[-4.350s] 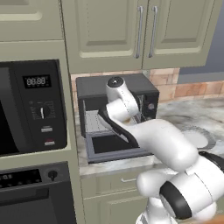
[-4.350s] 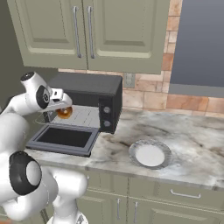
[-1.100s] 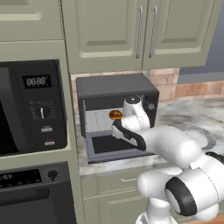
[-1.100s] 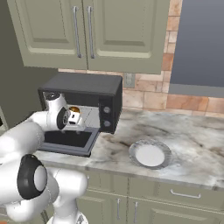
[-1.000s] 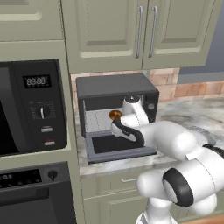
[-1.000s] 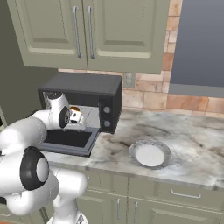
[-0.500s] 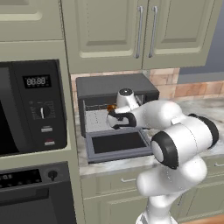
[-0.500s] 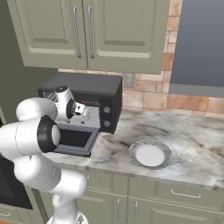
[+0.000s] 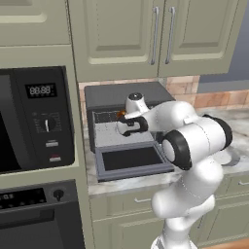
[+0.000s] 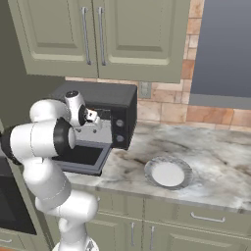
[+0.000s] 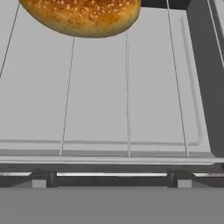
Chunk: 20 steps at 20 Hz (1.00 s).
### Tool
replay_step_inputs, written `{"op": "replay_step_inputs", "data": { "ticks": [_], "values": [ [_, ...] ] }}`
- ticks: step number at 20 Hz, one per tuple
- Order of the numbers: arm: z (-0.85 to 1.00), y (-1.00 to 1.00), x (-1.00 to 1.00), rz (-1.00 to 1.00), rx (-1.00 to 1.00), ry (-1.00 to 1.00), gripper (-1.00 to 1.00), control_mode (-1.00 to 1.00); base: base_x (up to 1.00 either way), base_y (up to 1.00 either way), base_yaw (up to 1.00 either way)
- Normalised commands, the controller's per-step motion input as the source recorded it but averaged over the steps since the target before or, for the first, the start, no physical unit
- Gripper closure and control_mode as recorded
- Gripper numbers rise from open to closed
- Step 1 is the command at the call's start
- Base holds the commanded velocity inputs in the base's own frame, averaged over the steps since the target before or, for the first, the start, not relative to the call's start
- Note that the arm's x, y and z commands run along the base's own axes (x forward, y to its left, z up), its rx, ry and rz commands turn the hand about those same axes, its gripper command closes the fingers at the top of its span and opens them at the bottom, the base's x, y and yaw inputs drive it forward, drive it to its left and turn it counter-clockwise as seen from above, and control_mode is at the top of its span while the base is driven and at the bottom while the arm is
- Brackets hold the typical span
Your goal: Pick up the bagel from the plate, place it on the toaster oven rack, close the door, and set the timer.
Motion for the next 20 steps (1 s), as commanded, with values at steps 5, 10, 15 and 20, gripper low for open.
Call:
{"op": "replay_step_inputs", "data": {
  "ticks": [5,10,15,20],
  "values": [
    [0.05,-0.43,-1.00,0.00,0.05,0.00,-1.00,-1.00,0.00,0.00,0.00],
    [0.31,-0.74,-0.94,0.00,0.16,0.00,-1.00,-1.00,0.00,0.00,0.00],
    [0.35,-0.91,-0.62,0.00,0.24,0.06,-1.00,-1.00,0.00,0.00,0.00],
    [0.01,-0.60,-0.18,-0.01,0.20,0.19,-1.00,-1.00,0.00,0.00,0.00]
  ]
}}
